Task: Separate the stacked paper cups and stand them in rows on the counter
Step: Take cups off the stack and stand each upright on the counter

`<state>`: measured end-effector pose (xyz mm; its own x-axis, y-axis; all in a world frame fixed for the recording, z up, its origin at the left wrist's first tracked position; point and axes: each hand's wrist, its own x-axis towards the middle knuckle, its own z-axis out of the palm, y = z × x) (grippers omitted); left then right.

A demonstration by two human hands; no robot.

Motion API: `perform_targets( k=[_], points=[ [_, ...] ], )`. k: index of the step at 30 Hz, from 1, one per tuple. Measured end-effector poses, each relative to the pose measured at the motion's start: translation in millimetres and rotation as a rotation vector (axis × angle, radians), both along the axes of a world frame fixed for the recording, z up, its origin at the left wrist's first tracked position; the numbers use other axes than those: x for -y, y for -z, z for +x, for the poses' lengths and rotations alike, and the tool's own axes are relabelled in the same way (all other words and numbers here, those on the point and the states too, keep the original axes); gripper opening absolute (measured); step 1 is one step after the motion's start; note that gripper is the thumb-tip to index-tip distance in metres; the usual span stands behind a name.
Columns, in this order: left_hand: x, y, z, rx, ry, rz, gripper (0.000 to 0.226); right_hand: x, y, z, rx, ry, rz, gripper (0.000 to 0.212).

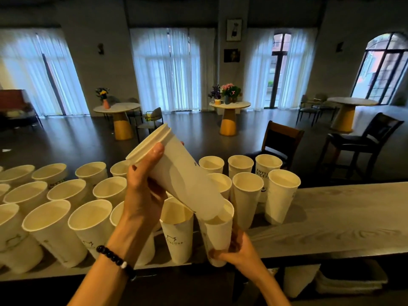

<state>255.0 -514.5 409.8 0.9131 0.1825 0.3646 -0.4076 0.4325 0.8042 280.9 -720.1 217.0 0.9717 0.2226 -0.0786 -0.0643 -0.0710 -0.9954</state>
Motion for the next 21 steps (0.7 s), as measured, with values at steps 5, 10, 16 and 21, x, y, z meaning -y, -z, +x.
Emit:
perform_targets(
  k=[5, 10, 16, 21],
  points=[
    [-1, 6, 3, -0.038, -0.021, -0.038, 0.080, 2, 14, 17, 0.042, 0.029, -0.022, 0.096],
    [7, 6, 8, -0.058, -0.004, 0.015, 0.085, 3, 11, 20, 0.076, 0.033, -0.046, 0.091],
    [29, 7, 9, -0.094, 0.070, 0.021, 0.099, 36, -1, 3, 0.051, 0.059, -0.005, 0.067],
    [65, 9, 7, -0.092, 0.227, 0.041, 0.097, 68, -35, -18, 0.136, 0.382, 0.095, 0.018]
  ],
)
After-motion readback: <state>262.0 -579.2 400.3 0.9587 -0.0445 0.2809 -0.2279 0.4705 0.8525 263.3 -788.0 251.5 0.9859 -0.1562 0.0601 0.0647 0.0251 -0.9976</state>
